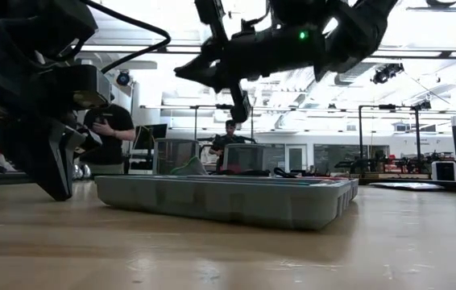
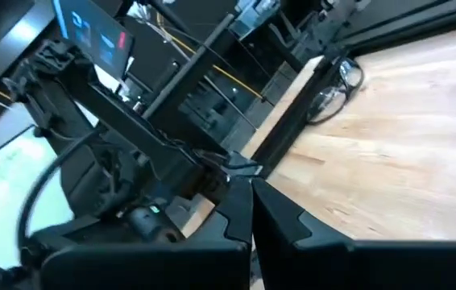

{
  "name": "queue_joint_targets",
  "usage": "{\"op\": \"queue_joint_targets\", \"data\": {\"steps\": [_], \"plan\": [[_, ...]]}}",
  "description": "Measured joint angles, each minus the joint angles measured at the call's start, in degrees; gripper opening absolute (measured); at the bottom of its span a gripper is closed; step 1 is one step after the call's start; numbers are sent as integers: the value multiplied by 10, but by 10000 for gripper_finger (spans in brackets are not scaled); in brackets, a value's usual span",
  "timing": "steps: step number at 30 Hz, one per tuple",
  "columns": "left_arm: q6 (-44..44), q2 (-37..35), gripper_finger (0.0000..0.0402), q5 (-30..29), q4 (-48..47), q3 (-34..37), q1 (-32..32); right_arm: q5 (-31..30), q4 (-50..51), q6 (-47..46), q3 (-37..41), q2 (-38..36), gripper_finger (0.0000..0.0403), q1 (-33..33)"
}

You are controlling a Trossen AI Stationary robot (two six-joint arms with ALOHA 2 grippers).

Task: Prefit tool cases
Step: Put the measuring tape into the tool case

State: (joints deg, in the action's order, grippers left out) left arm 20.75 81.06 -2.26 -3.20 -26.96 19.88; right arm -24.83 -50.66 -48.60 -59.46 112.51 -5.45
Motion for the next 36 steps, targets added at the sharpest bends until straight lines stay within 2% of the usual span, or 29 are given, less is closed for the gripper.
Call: {"op": "queue_joint_targets", "data": {"steps": [3,13,17,21,26,31,36], "plan": [[2,0,0,0,0,0,0,0,55,0,-1,-28,0,-5],[1,0,0,-13,1,0,1,-36,365,-31,-1,-159,0,-54],[1,0,0,-17,3,0,1,-70,490,-92,-1,-193,0,-85],[-4,0,0,-20,6,0,0,-96,582,-171,-1,-190,0,-116],[-4,0,0,-21,12,0,0,-124,633,-278,-1,-162,0,-143],[-5,0,0,-19,14,0,0,-131,627,-363,-1,-114,0,-144],[-5,0,0,-19,14,0,0,-73,617,-424,-1,-64,0,-141]]}}
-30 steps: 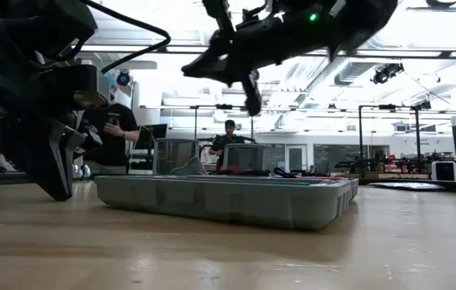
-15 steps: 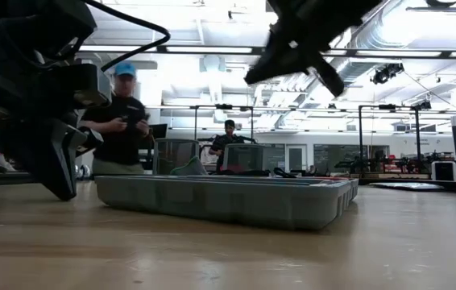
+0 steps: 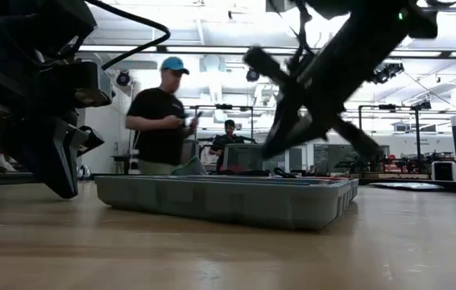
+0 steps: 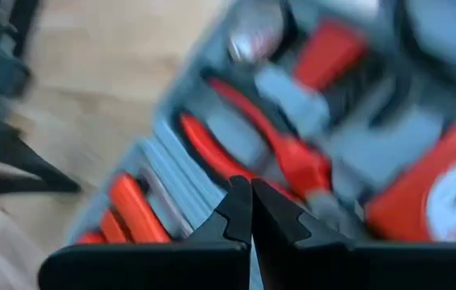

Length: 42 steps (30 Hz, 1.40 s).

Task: Prefit tool cases
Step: Put the measuring tape into the tool case

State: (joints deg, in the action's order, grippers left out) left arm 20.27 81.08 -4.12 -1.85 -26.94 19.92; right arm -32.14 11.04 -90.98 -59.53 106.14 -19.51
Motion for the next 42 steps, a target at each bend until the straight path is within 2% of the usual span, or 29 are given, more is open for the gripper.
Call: {"op": "queue_joint_targets", "data": {"steps": [3,10,16,19,22,26,31,37,42], "plan": [[2,0,0,6,0,0,0,16,-12,-17,1,17,0,-6],[0,0,0,8,0,0,0,-35,-27,-42,0,10,0,-21],[-13,-4,0,31,-5,-6,-2,-21,-31,-31,0,-10,0,-35],[-64,-15,0,62,0,-37,-10,-22,-29,-33,0,-18,0,-44],[-112,-13,0,61,1,-81,-25,-28,-13,-61,0,-19,0,-47],[-147,21,0,59,0,-140,-69,-17,89,-107,-31,-19,0,-45],[-209,98,0,94,-1,-207,-127,17,211,-84,-92,-19,0,-31],[-250,186,0,124,-18,-263,-166,40,231,-29,-118,-19,0,-9],[-250,222,0,129,-19,-270,-176,79,229,-33,-80,-19,0,5]]}}
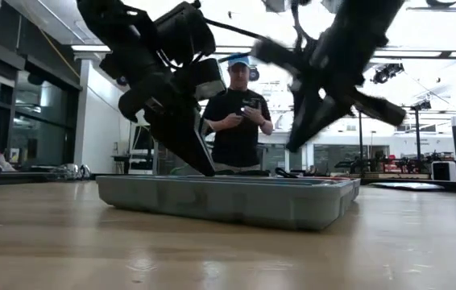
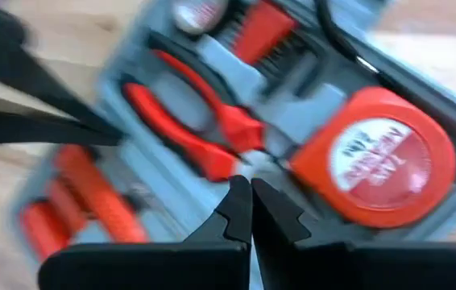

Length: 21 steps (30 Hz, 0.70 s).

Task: Prefit tool cases
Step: Put the measuring tape into the tool case

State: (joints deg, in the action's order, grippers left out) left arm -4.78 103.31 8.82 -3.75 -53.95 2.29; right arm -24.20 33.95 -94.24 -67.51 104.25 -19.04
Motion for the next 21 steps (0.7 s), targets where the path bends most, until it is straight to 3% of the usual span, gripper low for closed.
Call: {"op": "queue_joint_targets", "data": {"steps": [9,14,21], "plan": [[-13,8,0,11,6,0,-2,44,-57,-12,61,0,0,3],[-6,-19,0,25,-22,4,-4,-15,-52,-34,56,-28,0,-8],[-15,-139,0,16,-104,3,-4,-94,31,-30,4,-113,0,-49]]}}
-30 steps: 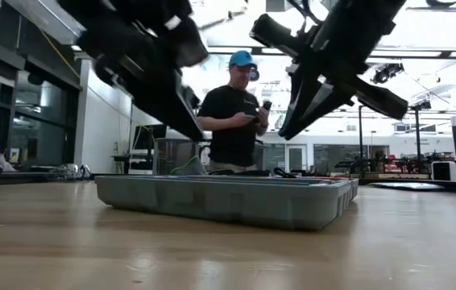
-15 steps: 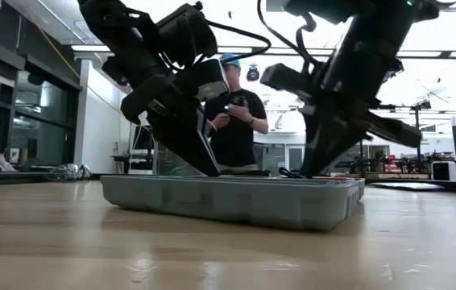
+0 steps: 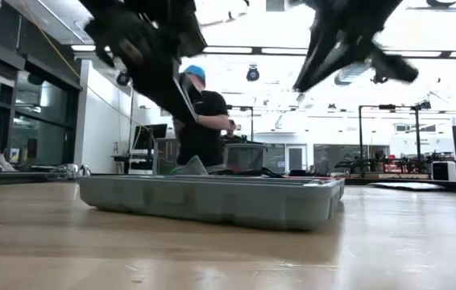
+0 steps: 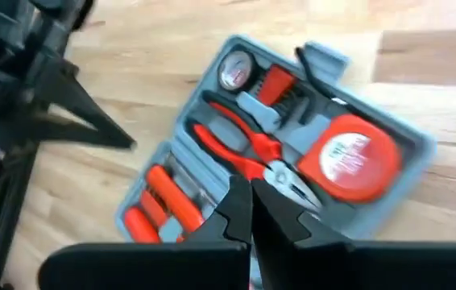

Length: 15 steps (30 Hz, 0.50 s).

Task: Prefit tool cases
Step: Put the measuring tape into the tool case

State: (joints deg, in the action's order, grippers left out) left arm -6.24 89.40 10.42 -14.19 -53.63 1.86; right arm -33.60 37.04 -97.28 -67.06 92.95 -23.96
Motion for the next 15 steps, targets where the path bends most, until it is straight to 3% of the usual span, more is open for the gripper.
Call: {"op": "queue_joint_targets", "data": {"steps": [6,10,15], "plan": [[3,-106,0,-67,-87,7,0,51,159,-65,-56,-12,0,-49],[48,-151,0,-92,-127,47,0,104,171,-112,-50,10,0,-86],[143,-170,0,-95,-97,136,5,131,120,-171,3,45,0,-117]]}}
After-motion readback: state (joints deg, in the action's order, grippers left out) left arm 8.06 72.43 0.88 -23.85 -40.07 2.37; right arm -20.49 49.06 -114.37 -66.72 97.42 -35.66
